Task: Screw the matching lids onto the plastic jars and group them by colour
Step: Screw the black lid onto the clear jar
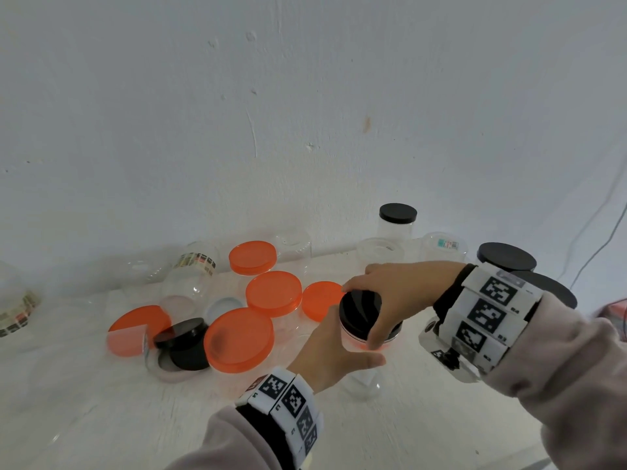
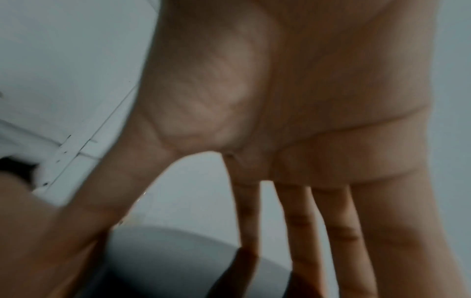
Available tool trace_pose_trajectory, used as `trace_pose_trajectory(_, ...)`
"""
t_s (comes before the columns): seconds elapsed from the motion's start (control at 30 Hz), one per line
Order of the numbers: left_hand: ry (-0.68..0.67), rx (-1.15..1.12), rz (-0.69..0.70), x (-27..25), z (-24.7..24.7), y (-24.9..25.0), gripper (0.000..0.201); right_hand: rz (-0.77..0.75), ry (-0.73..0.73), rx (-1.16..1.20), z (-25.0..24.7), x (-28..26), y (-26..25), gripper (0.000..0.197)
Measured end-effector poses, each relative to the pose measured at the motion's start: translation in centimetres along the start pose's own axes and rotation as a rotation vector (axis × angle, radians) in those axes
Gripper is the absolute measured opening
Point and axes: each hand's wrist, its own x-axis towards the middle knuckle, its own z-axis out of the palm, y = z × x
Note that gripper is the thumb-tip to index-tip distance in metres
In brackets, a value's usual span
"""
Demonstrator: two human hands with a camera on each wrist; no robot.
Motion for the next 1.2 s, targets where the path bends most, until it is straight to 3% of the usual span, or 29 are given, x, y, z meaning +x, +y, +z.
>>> trace_pose_trajectory(0.13,0.008,0.013,0.013,-0.1,0.0,0.1,0.095,-0.061,0.043,-0.001,-0.6,-0.1,0.0,0.078)
trace_pose_trajectory(0.37,0.018,-0.03,0.018,-0.3,0.0,0.0,0.088,0.063,0.25,-0.045,1.6,0.5,-0.3,0.063)
trace_pose_trajectory(0.47,0.013,-0.032,0.012,-0.2,0.0,0.0,0.09,0.064,0.079,-0.008,0.7,0.1,0.0,0.074)
trace_pose_trajectory(0.57,0.018,-0.002,0.005,-0.2,0.1,0.1,0.092,-0.033,-0.047,0.006,-0.3,-0.4,0.2,0.089)
trace_pose_trajectory(0.67,0.014,-0.01,0.007,-0.2,0.1,0.2,0.09,-0.076,0.035,-0.005,-0.2,-0.1,0.3,0.082)
trace_pose_trajectory(0.87,0.016,-0.062,-0.01,-0.2,0.2,-0.1,0.088,0.038,0.218,-0.025,1.4,0.4,0.1,0.072)
trace_pose_trajectory(0.93,0.013,-0.052,-0.008,-0.2,0.2,-0.1,0.087,0.056,0.189,-0.013,1.4,0.4,0.1,0.075)
trace_pose_trajectory(1.07,0.021,-0.002,-0.007,-0.2,0.1,0.1,0.085,-0.051,-0.053,0.035,0.2,-0.3,0.4,0.09)
trace_pose_trajectory(1.2,0.019,-0.002,0.005,-0.3,0.1,0.2,0.087,-0.092,0.054,0.033,0.2,0.0,0.7,0.08)
